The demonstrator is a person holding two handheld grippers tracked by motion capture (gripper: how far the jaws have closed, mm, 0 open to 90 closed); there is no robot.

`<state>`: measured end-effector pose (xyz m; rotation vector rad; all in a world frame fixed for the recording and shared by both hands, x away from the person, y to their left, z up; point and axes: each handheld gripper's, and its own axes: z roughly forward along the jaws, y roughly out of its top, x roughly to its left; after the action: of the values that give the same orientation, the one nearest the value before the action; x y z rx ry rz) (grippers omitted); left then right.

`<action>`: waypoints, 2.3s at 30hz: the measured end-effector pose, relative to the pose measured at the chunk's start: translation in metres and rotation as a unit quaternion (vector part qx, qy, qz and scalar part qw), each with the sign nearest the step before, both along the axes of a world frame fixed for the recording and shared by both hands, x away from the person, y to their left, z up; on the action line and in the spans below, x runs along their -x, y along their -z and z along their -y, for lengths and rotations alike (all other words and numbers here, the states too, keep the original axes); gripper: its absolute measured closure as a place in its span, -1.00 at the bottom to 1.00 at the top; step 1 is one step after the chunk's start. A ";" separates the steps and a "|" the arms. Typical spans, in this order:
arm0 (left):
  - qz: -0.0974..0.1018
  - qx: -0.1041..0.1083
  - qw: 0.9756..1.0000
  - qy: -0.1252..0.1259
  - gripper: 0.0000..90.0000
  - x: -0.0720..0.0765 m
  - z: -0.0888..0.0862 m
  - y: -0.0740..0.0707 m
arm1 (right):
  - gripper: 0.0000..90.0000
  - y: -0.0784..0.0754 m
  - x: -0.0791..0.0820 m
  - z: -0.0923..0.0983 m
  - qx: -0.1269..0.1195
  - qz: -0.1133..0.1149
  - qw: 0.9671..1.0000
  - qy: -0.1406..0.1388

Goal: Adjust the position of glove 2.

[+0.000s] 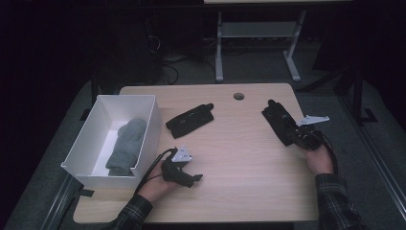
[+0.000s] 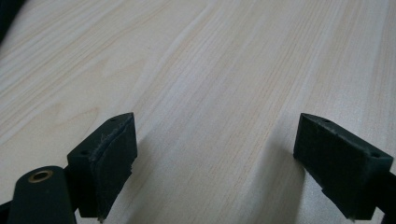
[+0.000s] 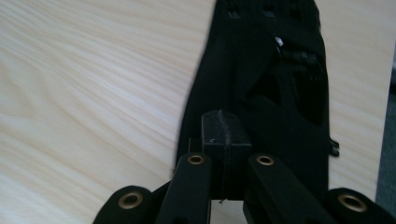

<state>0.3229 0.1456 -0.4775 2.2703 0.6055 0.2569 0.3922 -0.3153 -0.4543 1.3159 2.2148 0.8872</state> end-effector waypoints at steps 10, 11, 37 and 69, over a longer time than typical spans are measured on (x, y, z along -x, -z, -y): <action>-0.002 -0.003 1.000 0.003 -0.72 -0.001 0.000 0.000 | 1.00 0.011 -0.004 -0.002 0.008 -0.037 0.999 -0.023; -0.001 -0.003 1.000 0.003 -0.72 -0.001 0.000 0.000 | 1.00 0.011 -0.003 -0.004 0.007 -0.042 0.999 -0.027; -0.003 0.002 1.000 -0.006 -0.72 -0.001 0.001 0.000 | 1.00 0.005 0.061 -0.068 -0.007 -0.089 0.979 -0.183; -0.002 0.000 1.000 -0.009 -0.72 -0.002 0.002 0.000 | 1.00 0.007 0.025 -0.053 0.001 -0.064 0.988 -0.138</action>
<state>0.3249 0.1440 -0.4777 2.2663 0.6270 0.2617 0.3668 -0.2625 -0.4617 1.1082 2.5421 0.9176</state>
